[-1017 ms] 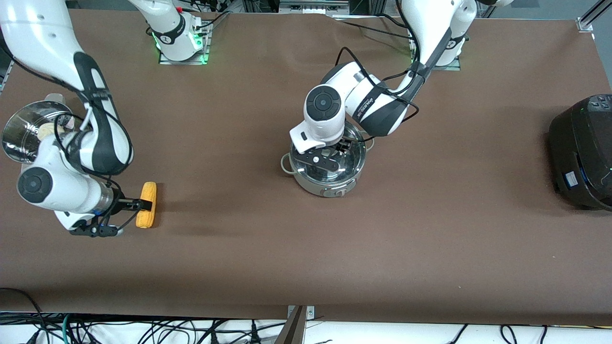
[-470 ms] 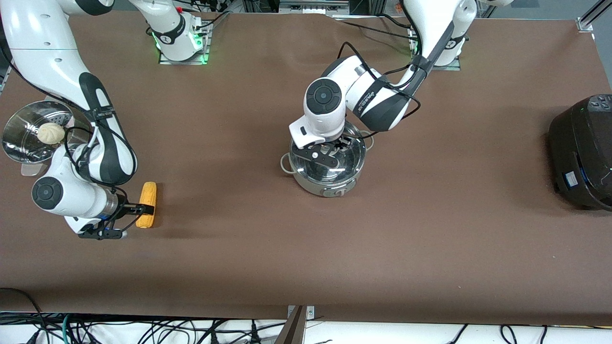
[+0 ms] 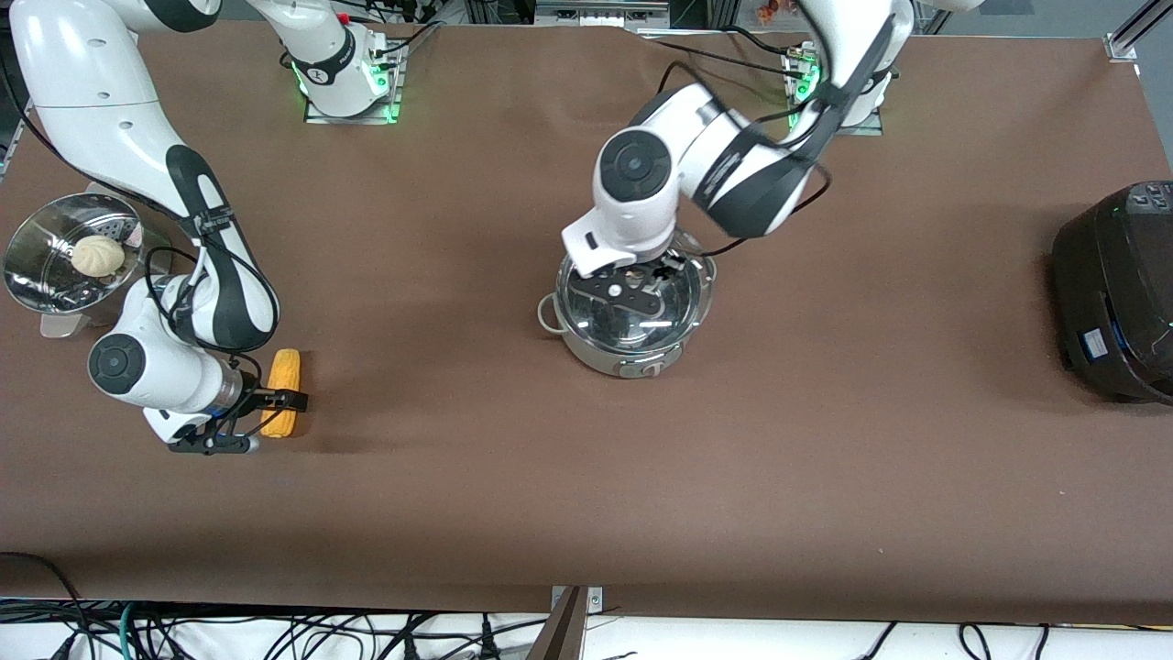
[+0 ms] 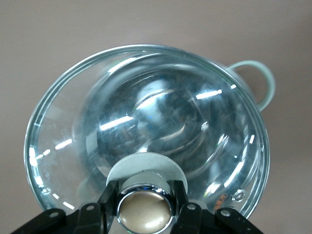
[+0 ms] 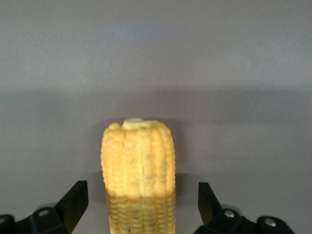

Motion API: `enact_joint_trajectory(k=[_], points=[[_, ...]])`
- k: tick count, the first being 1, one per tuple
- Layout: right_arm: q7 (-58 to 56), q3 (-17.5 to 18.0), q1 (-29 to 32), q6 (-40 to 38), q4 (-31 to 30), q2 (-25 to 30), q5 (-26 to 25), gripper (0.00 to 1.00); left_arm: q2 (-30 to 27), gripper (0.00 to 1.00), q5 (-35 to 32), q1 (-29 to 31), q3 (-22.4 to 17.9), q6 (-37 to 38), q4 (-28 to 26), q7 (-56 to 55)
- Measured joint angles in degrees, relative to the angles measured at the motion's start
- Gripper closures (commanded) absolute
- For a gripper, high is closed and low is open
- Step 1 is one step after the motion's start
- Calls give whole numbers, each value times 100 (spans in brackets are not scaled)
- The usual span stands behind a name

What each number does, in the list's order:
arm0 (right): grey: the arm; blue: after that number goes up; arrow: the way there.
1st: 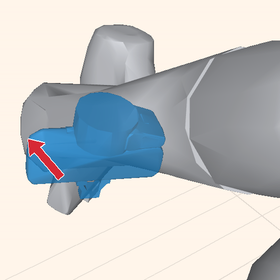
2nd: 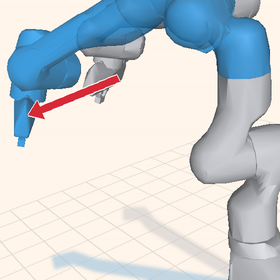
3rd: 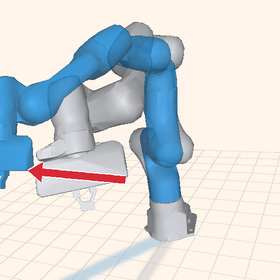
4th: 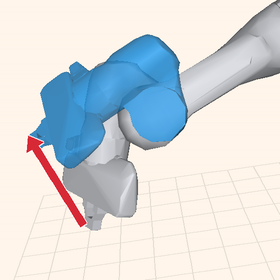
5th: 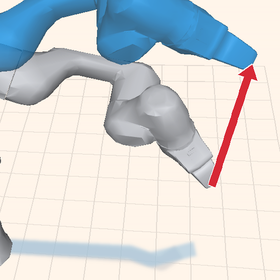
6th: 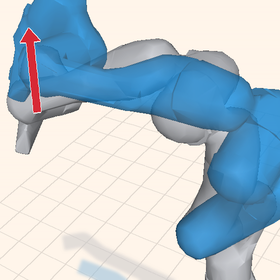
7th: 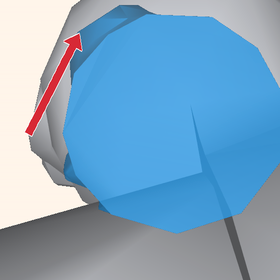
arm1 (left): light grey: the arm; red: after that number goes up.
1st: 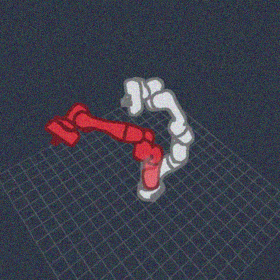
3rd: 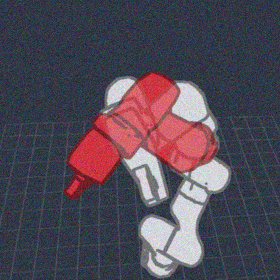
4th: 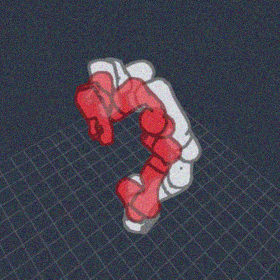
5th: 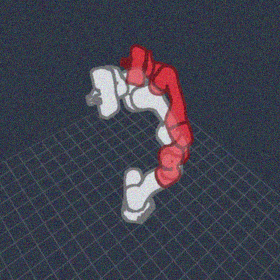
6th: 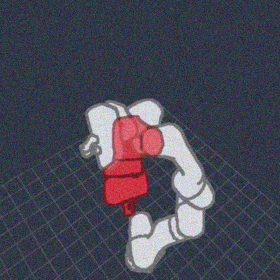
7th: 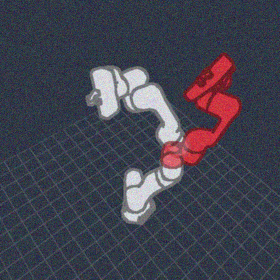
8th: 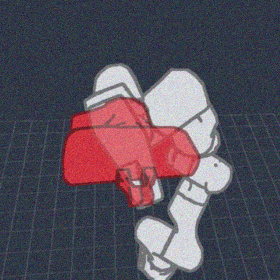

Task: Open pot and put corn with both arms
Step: 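Lift the glass lid off the pot with the left gripper and set it down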

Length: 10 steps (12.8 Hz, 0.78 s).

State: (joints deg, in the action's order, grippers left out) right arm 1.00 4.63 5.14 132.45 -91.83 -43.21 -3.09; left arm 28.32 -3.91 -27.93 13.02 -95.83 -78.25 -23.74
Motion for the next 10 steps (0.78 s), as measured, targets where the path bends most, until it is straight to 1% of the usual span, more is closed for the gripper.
enact_joint_trajectory(k=[1,2,3,5,7,8,9,10], points=[[0,2,0,4,-37,0,1,69,-298,100,-2,226,-8,479,41,35],[0,4,0,4,-58,0,1,90,-628,100,-3,553,-12,930,49,225],[0,9,-1,4,-62,0,1,98,-907,100,-6,939,-19,1280,49,647],[0,29,-1,-28,-57,25,1,99,-1265,100,-6,1874,-33,1655,0,1839],[0,103,0,-275,-13,140,1,99,-1341,100,52,2933,-39,1677,-217,2848],[0,174,-2,-511,36,259,1,99,-1285,100,66,3362,-44,1592,-406,3168],[0,255,-4,-802,109,406,2,99,-1184,100,68,3636,-45,1392,-666,3326],[0,360,-4,-1121,207,554,34,99,-1044,100,68,3752,-44,879,-1025,3357]])
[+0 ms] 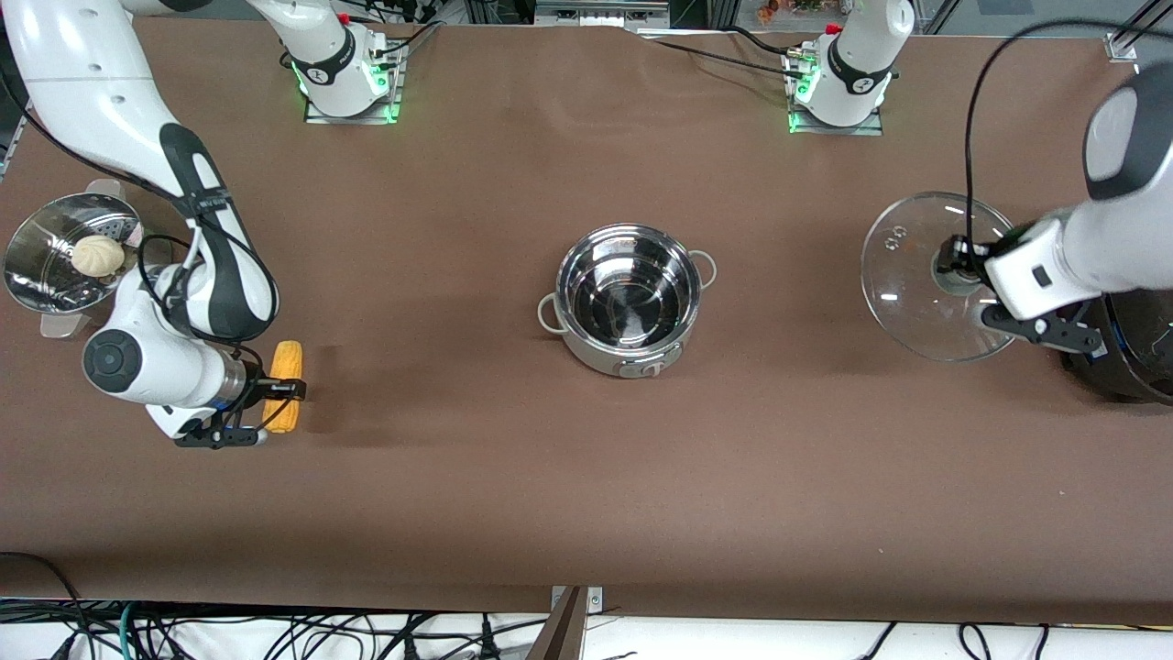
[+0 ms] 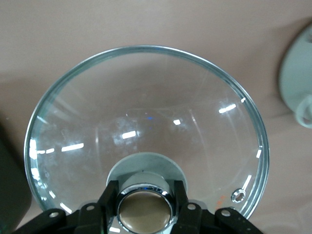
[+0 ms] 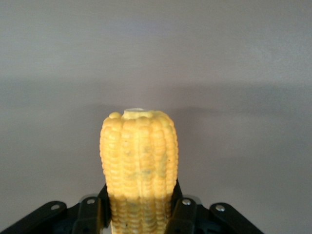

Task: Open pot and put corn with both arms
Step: 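Lift the glass lid off the pot with the left gripper and set it down, then carry the corn over the open pot with the right gripper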

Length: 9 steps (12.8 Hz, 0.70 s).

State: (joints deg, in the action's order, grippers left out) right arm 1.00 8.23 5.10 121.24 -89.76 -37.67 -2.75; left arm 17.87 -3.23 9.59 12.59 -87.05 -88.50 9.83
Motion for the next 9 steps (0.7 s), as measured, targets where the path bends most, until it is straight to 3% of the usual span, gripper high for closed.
enact_joint_trajectory(k=[2,4,6,7,9], points=[[134,258,-7,-639,313,232,282,99,264,100,-33,0,38,-1589,-1038,-18],[671,657,-18,-1166,709,370,451,99,486,1,-72,-4,69,-3012,-2085,-39],[1621,1267,-86,-1445,1104,395,464,99,496,0,-74,-2,69,-3302,-2358,-37],[2184,1514,-234,-1490,1274,401,467,99,394,0,-75,1,69,-3145,-2249,-37],[3200,1669,-853,-1488,1563,405,469,99,62,0,-76,4,81,-2381,-1792,-36]])
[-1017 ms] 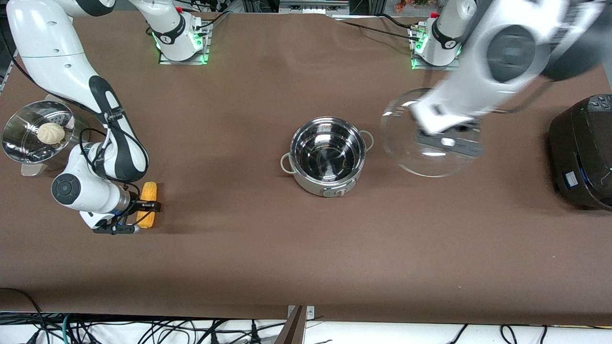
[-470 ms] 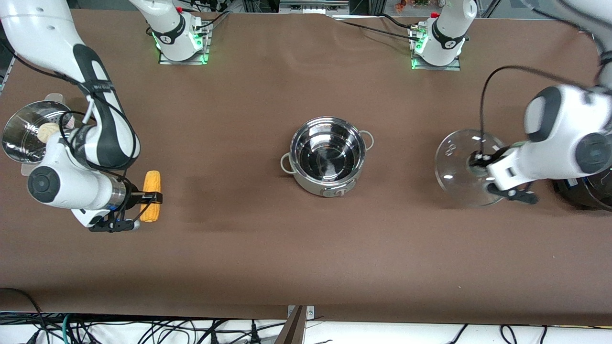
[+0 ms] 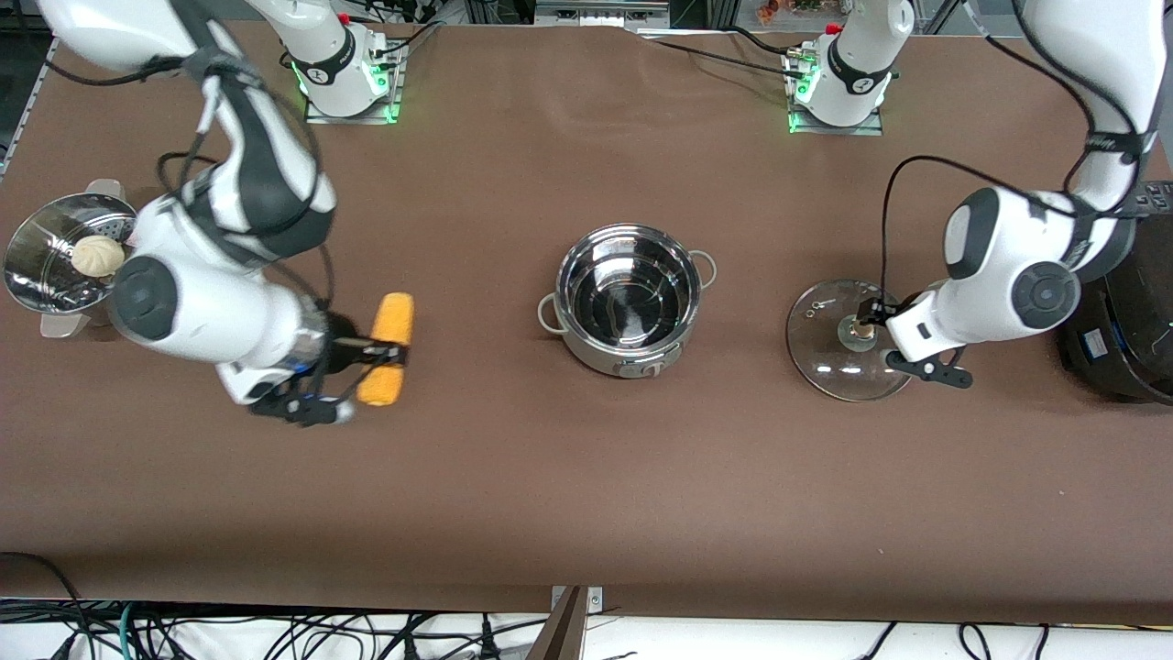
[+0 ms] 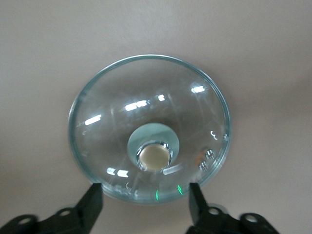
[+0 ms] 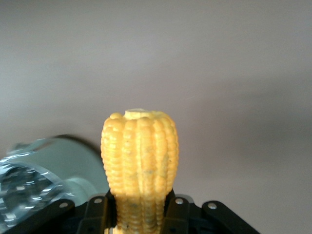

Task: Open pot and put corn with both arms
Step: 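Carry the corn over the open pot with the right gripper, then lower the corn into the pot and open the right gripper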

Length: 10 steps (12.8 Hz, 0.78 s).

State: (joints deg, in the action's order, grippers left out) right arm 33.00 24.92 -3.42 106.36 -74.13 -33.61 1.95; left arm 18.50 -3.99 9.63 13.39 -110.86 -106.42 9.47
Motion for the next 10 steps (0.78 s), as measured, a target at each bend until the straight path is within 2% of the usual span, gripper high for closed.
enact_joint_trajectory(k=[3,6,8,10], points=[[1427,-12,-1117,411,196,-80,-89,99,-595,0,1,-9,111,1291,1037,-4],[2252,-35,-1779,923,203,-424,-443,99,-940,0,1,59,89,1774,2024,-99],[2586,-47,-2028,1165,204,-751,-611,99,-988,0,28,251,69,2165,2367,-99],[2938,-56,-2247,1460,209,-1072,-765,99,-983,0,296,336,58,2448,2391,-127]])
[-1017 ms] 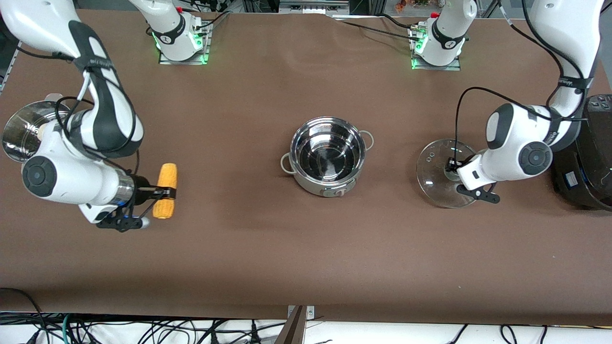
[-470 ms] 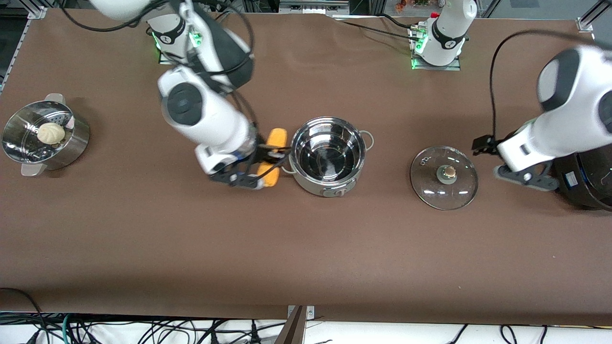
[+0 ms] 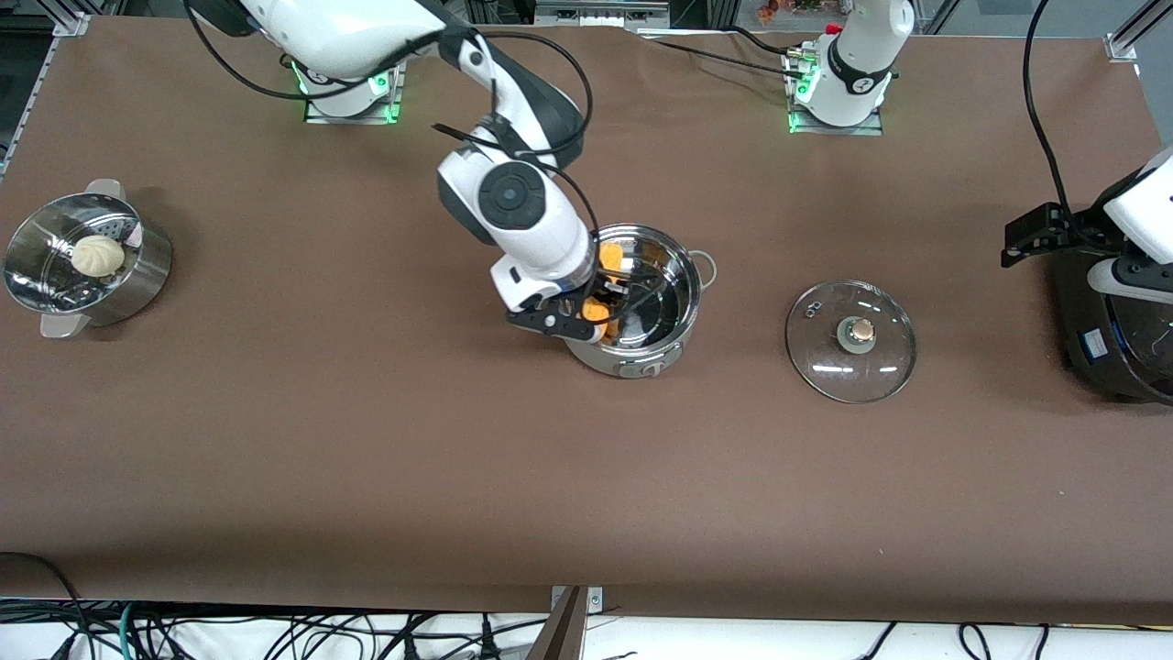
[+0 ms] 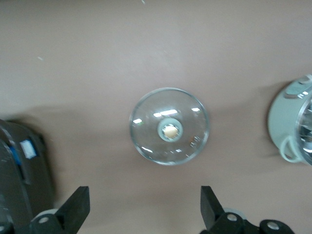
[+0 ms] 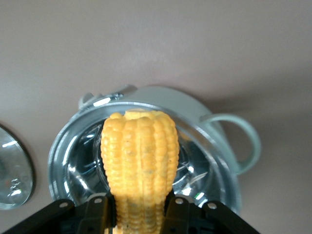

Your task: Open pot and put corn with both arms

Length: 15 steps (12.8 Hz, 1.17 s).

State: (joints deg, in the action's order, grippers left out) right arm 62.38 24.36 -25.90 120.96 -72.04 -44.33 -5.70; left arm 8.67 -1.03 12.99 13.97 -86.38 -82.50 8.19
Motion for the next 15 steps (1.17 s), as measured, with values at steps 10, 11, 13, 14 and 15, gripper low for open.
enact_joint_trajectory(k=[10,11,13,14,15], points=[[345,-95,-336,394,46,-443,-473,0,-49,0,187,160,-49,74,-20,-97],[344,-104,-335,326,100,-433,-534,0,-127,0,189,-200,-345,105,-51,-159],[239,-154,-300,-231,278,-318,-848,0,-318,0,190,-1110,-1090,126,-186,-517],[31,-192,-206,-604,396,-170,-982,0,-381,0,190,-1297,-1230,126,-242,-609],[-358,-227,8,-974,494,56,-1029,0,-414,0,190,-1334,-1265,126,-281,-659]])
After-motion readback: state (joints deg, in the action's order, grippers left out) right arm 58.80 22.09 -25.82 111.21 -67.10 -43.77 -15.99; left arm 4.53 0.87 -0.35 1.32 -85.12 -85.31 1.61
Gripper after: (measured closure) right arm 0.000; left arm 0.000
